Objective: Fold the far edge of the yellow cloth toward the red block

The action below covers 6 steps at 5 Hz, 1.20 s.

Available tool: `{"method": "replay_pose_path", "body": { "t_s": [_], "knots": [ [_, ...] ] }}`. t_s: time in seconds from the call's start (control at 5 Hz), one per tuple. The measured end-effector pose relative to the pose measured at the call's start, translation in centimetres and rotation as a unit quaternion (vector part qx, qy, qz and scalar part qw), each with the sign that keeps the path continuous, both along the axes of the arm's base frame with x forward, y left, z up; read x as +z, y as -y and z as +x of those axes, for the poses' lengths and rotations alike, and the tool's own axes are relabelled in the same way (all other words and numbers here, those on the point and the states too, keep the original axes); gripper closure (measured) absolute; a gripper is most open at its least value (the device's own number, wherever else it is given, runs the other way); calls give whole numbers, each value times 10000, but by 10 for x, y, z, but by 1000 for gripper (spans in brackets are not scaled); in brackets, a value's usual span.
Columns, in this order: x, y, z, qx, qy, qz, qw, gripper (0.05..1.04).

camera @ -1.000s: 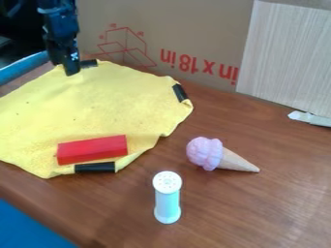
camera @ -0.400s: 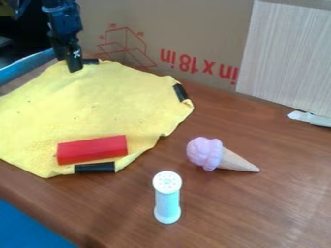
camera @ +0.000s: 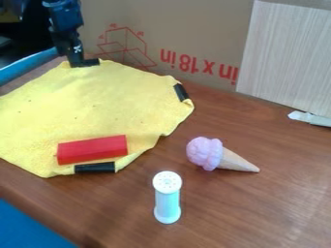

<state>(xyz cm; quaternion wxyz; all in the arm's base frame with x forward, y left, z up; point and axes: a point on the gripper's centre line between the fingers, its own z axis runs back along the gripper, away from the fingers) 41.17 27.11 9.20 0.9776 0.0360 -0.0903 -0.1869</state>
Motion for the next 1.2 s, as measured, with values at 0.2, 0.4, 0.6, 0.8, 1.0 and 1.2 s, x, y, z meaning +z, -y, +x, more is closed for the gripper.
{"method": "replay_pose_path", "body": {
  "t_s": [0.2,0.4,0.6,0.8,1.0,1.2],
  "knots": [
    [-7,0,1,5,-109,-61,9999,85],
    [-2,-1,3,26,-85,20,10000,85],
    [-5,1,10,0,-129,-1,9999,85],
    [-9,2,15,33,-122,35,9999,85],
    [-13,-1,19,110,-96,71,9999,85],
    [-16,0,23,157,-124,107,9997,85]
  ]
}}
